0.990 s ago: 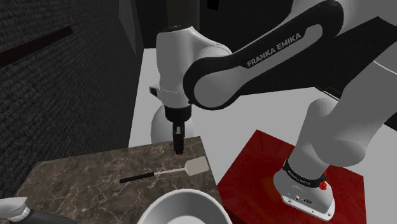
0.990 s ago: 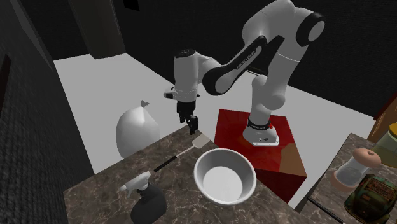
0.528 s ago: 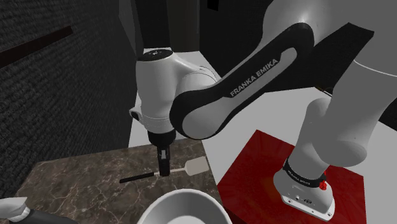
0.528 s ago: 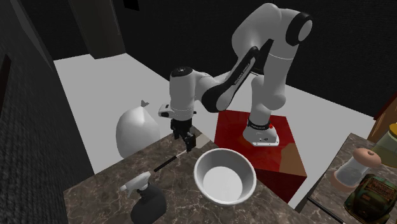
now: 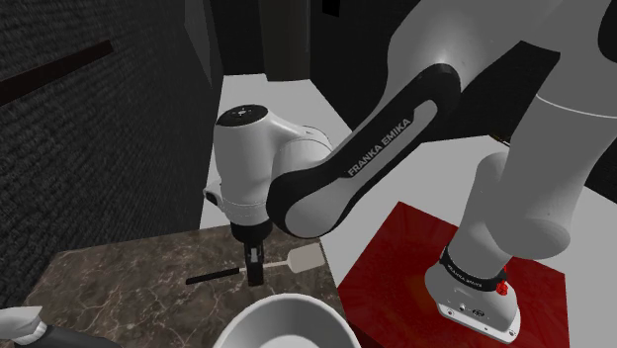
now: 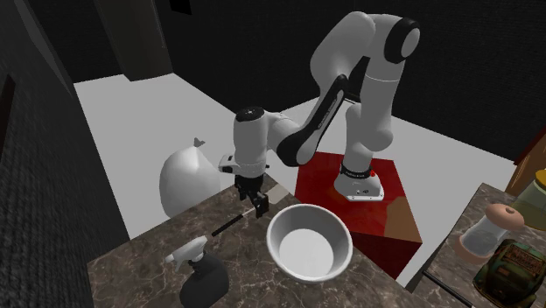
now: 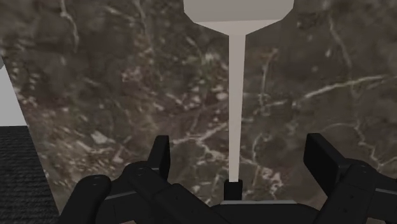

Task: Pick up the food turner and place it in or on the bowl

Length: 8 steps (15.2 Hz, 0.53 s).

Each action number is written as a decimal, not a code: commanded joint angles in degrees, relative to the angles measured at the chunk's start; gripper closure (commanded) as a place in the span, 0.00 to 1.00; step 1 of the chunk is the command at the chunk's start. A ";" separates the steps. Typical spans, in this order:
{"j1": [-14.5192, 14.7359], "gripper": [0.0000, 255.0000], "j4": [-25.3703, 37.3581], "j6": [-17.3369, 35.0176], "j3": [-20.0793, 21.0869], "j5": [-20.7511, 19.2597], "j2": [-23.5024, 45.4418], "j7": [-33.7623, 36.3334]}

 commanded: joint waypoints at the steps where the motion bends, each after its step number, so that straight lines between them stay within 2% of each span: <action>1: 0.00 0.00 -0.05 0.32 0.01 -0.18 0.27 0.11; 6: 0.00 0.00 -0.05 0.31 0.00 -0.17 0.26 0.11; 7: 0.00 1.00 -0.05 0.31 0.00 -0.17 0.26 0.11; 8: 0.00 1.00 -0.05 0.31 0.00 -0.17 0.26 0.11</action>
